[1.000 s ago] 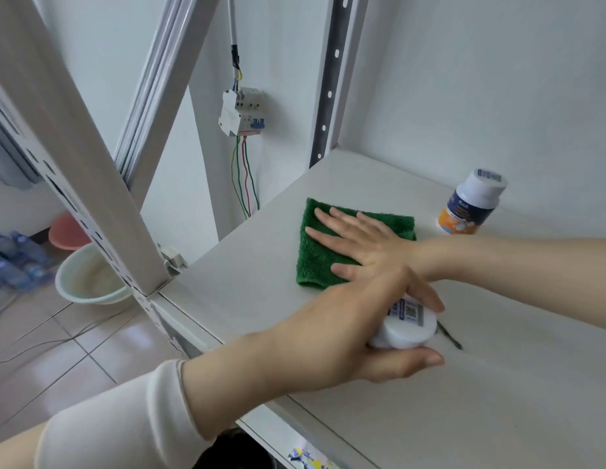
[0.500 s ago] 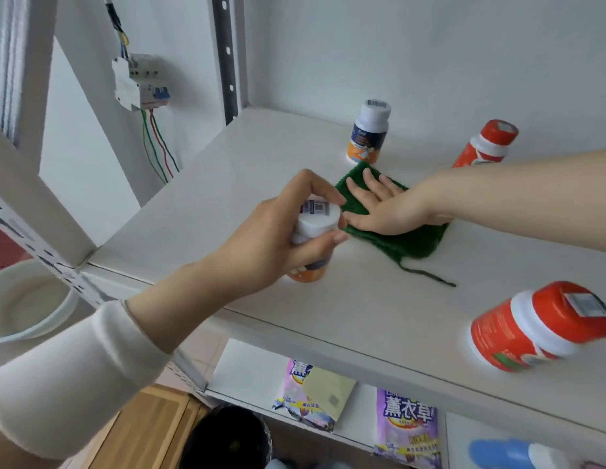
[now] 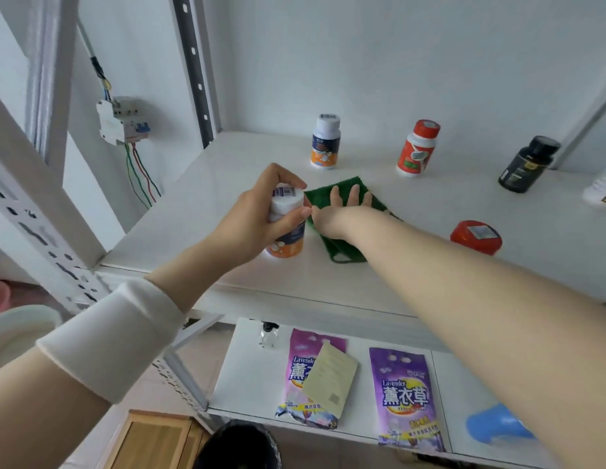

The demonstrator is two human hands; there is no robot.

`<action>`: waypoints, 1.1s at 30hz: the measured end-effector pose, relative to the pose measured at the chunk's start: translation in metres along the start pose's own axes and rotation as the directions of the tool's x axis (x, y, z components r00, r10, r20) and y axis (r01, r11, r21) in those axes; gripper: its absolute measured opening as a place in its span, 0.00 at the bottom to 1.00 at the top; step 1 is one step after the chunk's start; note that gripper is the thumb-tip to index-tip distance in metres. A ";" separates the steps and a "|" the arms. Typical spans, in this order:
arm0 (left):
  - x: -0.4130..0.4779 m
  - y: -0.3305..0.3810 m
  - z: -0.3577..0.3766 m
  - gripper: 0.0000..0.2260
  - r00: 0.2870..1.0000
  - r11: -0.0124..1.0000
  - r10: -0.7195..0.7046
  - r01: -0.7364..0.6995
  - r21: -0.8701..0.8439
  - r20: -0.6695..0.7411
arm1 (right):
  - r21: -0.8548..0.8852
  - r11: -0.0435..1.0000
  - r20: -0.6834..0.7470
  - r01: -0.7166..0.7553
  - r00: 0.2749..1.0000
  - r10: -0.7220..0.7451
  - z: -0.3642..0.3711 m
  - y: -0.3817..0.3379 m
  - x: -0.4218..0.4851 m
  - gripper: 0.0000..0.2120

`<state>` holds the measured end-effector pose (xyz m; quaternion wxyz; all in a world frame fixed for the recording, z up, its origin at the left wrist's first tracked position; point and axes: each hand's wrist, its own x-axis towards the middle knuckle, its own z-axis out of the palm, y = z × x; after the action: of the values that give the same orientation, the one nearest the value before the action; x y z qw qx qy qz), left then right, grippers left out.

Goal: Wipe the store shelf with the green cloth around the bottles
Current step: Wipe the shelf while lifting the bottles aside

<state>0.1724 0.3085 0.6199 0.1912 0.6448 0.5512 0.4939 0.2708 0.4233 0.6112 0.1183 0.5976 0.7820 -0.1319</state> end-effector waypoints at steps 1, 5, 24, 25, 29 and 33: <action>0.000 0.000 0.000 0.11 1.000 1.000 -0.005 0.005 -0.002 0.004 | 0.038 0.999 -0.006 -0.003 1.000 0.003 0.006 0.002 -0.003 0.29; 0.000 0.000 0.000 0.12 1.000 1.000 -0.018 0.018 -0.008 0.014 | 0.116 0.993 0.001 0.035 0.999 -0.035 0.022 0.015 -0.020 0.28; 0.014 0.002 -0.028 0.07 0.997 0.991 0.038 -0.047 -0.127 -0.070 | -0.040 0.933 -0.173 0.359 0.917 -0.360 0.042 0.025 -0.067 0.28; 0.016 0.004 -0.033 0.07 0.997 0.992 0.054 -0.061 -0.113 -0.063 | -0.043 0.916 -0.171 0.398 0.901 -0.400 0.046 0.022 -0.076 0.28; 0.019 0.007 -0.033 0.08 0.995 0.993 0.102 -0.103 -0.063 -0.020 | -0.059 0.864 -0.242 0.500 0.833 -0.498 0.062 0.012 -0.107 0.29; 0.022 0.003 -0.029 0.08 0.994 0.992 0.112 -0.112 -0.056 -0.010 | -0.027 0.906 -0.266 0.423 0.871 -0.414 0.054 0.019 -0.085 0.33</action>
<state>0.1475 0.3189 0.6440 0.1796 0.6673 0.5006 0.5214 0.3124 0.3327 0.5888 -0.0284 0.4283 0.8991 -0.0857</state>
